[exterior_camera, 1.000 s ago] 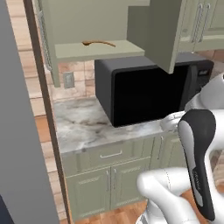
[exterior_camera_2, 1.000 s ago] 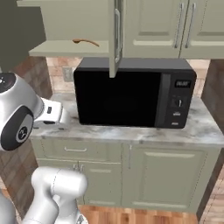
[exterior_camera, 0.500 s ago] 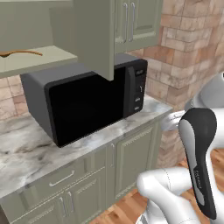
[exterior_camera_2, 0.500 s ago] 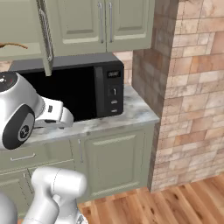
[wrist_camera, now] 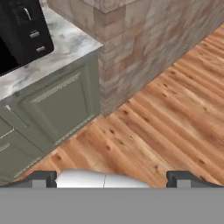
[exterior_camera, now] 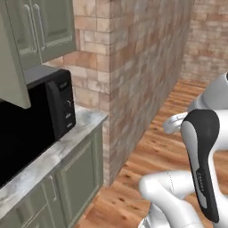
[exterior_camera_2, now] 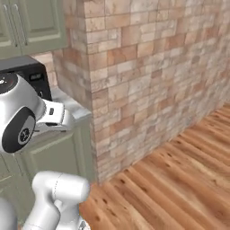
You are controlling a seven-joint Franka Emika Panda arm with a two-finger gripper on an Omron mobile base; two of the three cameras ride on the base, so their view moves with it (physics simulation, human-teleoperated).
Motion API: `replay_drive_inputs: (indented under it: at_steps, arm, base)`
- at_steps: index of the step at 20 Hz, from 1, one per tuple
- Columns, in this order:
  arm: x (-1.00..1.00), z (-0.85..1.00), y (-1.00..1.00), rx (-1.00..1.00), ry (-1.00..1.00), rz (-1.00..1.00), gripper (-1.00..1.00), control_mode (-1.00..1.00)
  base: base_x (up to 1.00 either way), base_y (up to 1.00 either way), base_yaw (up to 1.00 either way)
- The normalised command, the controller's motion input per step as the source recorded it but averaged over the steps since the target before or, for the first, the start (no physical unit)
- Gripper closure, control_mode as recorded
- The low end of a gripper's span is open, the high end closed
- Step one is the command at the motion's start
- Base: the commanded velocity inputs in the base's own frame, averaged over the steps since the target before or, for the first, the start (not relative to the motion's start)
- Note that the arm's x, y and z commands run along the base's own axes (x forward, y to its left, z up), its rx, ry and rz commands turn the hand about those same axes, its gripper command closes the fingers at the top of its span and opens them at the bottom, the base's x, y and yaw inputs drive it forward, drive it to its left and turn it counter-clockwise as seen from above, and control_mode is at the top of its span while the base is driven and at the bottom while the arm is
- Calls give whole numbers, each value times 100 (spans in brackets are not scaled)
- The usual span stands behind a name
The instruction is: Organize the utensils by type. Pick up the wooden spoons from the counter and place them in the open cabinet. Then pick up the metallic utensils from the counter and place them in the open drawer.
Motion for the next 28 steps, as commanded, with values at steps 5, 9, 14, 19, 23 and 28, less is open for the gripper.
replay_drive_inputs:
  at_steps: [5,9,14,19,23,28]
  arm:
    - [0,0,0,0,0,0,-100,100]
    - [0,0,0,0,0,0,-100,100]
    - [0,0,0,0,0,0,-100,100]
    - [0,0,0,0,0,0,-100,100]
    - [0,0,0,0,0,0,-100,100]
    - [0,0,0,0,0,0,-100,100]
  base:
    - [0,-74,-67]
    - [0,-72,-68]
    - [0,-63,-69]
    - [0,-69,-67]
    - [1,-65,-60]
    - [13,-60,-57]
